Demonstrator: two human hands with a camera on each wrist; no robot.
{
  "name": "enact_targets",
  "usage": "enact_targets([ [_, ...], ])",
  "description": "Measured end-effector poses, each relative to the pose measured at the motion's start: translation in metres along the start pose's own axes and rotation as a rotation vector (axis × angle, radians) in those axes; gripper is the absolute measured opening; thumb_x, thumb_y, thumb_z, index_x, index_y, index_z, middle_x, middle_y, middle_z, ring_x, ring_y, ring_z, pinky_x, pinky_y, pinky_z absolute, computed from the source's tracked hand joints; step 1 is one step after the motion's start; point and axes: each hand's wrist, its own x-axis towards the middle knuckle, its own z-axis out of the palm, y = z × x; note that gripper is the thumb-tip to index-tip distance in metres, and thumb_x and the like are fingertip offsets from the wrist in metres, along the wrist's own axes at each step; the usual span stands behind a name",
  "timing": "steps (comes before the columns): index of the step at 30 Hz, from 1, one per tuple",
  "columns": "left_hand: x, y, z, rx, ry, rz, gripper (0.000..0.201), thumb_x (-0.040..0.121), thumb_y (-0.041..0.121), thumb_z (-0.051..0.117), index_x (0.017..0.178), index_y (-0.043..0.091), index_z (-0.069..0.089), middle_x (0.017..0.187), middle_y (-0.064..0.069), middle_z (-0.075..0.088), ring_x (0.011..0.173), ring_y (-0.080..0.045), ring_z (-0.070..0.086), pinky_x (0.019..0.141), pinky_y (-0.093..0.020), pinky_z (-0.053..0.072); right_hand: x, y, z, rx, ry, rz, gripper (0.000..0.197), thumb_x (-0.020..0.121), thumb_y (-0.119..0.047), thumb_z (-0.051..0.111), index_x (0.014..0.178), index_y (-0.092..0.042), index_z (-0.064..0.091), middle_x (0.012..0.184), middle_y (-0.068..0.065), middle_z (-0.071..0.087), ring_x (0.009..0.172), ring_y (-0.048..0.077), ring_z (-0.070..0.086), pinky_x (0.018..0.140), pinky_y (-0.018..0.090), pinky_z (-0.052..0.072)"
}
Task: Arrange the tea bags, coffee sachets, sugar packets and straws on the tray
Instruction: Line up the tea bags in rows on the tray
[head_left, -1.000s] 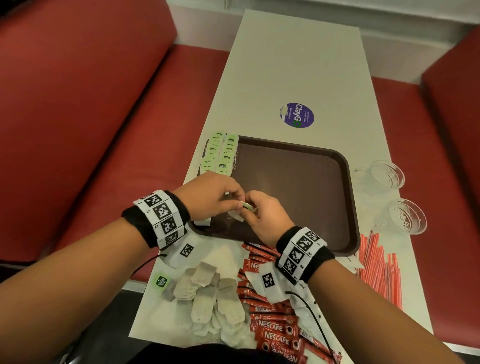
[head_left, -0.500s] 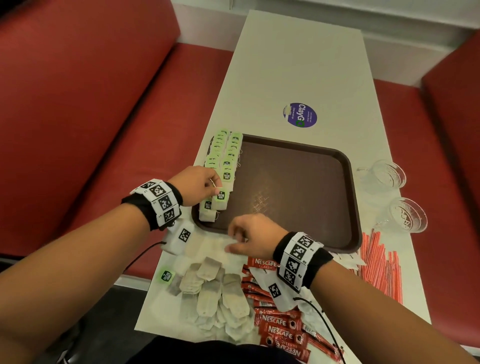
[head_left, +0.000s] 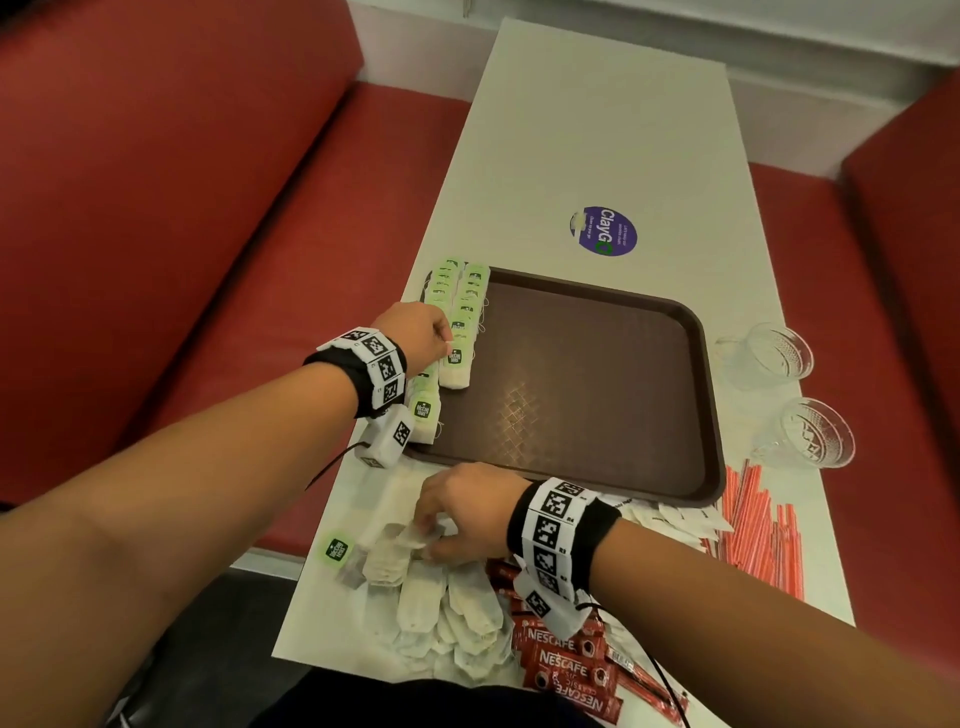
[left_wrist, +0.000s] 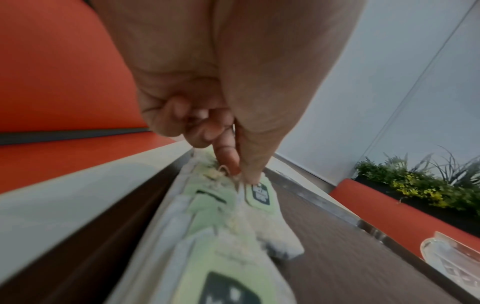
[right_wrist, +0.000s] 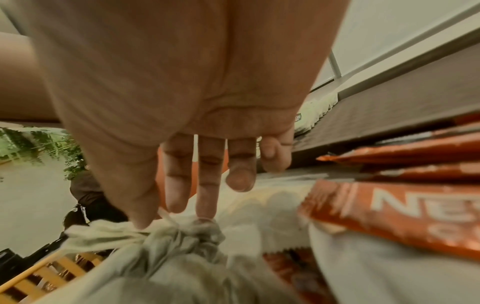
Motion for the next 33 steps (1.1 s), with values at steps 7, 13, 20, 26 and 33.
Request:
enact_targets([
  [7, 0.001, 0.027, 0.0, 0.294, -0.027, 0.054, 0.036, 0.088, 0.054, 0.061, 0.099, 0.02, 0.059, 0.088, 0.003, 0.062, 0.084, -0.02, 0.061, 0.07, -0.032, 0.05, 0.003, 0.006, -0.002, -0.006, 0.086, 0.028, 0.019, 0.087, -0.029, 0.063, 0.1, -0.017, 0.07, 0.094, -0.001, 0.071, 0.086, 0.023, 0.063, 0.078, 0.036, 0.054],
  [13, 0.007, 0.033, 0.014, 0.442, -0.083, 0.065, 0.036, 0.083, 0.051, 0.065, 0.093, 0.017, 0.056, 0.085, -0.002, 0.06, 0.076, -0.024, 0.057, 0.061, -0.031, 0.041, -0.003, 0.011, -0.006, 0.107, 0.195, 0.069, 0.019, 0.082, -0.029, 0.056, 0.079, -0.011, 0.058, 0.069, 0.005, 0.057, 0.064, 0.025, 0.052, 0.057, 0.029, 0.037],
  [20, -0.014, 0.036, -0.006, 0.279, -0.073, 0.134, 0.038, 0.088, 0.06, 0.058, 0.099, 0.025, 0.052, 0.083, 0.007, 0.058, 0.081, -0.017, 0.058, 0.064, -0.031, 0.043, -0.007, 0.018, -0.004, 0.215, 0.388, 0.124, 0.035, 0.082, -0.019, 0.06, 0.06, -0.021, 0.033, 0.059, 0.009, 0.056, 0.056, 0.027, 0.05, 0.054, 0.035, 0.042],
  [26, -0.081, 0.005, -0.029, 0.169, -0.155, 0.253, 0.019, 0.094, 0.051, 0.057, 0.092, 0.032, 0.061, 0.082, 0.012, 0.064, 0.069, -0.004, 0.055, 0.062, -0.028, 0.041, -0.015, 0.023, -0.009, 0.31, 0.441, 0.175, 0.036, 0.078, -0.01, 0.059, 0.059, -0.019, 0.03, 0.056, 0.006, 0.039, 0.054, 0.02, 0.032, 0.052, 0.032, 0.03],
  [33, -0.139, -0.061, -0.014, 0.292, -0.485, 0.19, 0.027, 0.084, 0.061, 0.065, 0.089, 0.035, 0.064, 0.083, 0.016, 0.065, 0.076, -0.005, 0.059, 0.071, -0.028, 0.05, -0.013, 0.016, -0.002, 0.372, 0.413, 0.172, 0.037, 0.081, -0.008, 0.058, 0.063, -0.021, 0.028, 0.058, -0.004, 0.033, 0.053, 0.012, 0.026, 0.052, 0.03, 0.028],
])
